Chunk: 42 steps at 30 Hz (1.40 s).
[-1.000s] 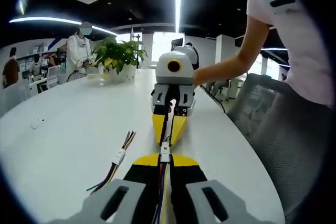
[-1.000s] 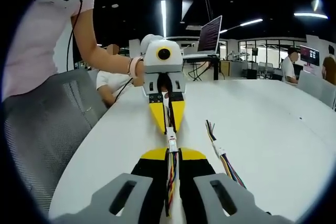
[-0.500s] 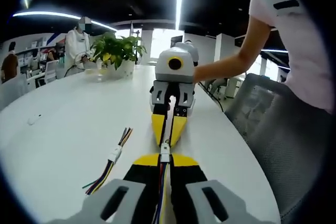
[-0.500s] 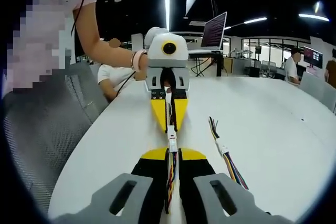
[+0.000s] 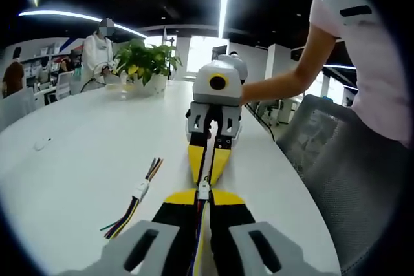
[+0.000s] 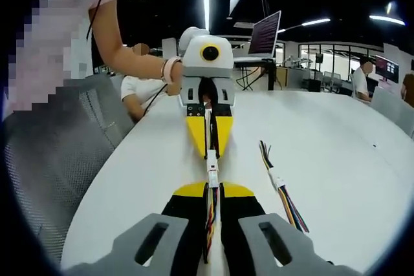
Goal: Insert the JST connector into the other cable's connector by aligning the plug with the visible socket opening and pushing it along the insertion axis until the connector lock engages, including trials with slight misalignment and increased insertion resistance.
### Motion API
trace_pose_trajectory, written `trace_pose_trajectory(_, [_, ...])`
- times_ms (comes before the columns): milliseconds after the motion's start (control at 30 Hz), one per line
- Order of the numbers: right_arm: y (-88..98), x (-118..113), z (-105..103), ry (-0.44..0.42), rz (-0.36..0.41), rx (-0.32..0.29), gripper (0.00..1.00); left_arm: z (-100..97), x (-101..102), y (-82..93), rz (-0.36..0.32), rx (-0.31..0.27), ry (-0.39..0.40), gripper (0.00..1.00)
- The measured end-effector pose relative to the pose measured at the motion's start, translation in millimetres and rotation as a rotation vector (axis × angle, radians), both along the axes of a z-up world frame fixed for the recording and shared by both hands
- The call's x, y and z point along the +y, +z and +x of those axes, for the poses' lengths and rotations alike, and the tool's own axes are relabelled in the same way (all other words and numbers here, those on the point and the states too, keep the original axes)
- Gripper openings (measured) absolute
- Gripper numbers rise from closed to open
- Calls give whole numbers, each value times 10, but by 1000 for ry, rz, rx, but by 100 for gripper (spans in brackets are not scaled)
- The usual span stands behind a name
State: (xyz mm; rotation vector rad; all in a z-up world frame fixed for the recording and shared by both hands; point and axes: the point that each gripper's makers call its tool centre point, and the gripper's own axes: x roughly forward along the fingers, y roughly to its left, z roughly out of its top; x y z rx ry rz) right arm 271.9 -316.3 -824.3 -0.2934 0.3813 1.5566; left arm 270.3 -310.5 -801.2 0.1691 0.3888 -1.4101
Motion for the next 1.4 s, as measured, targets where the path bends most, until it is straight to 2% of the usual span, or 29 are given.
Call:
trace_pose_trajectory(133, [-16,-10,7,1,-11,-7,3,-7,0,-4,-3,14,4,0])
trace_pose_trajectory(600, [-35,-16,-23,10,-52,-12,3,-37,-23,-26,20,9,-16,0])
trace_pose_trajectory(833, [-27,-5,-17,-2,-59,-5,3,-22,-25,-45,31,-8,-25,0])
trace_pose_trajectory(1200, [-34,15,-43,22,-125,-51,3,-27,-27,-68,50,-24,-38,0])
trace_pose_trajectory(1400, [-6,11,-15,0,-128,-34,3,-5,-7,-59,49,-35,-34,0])
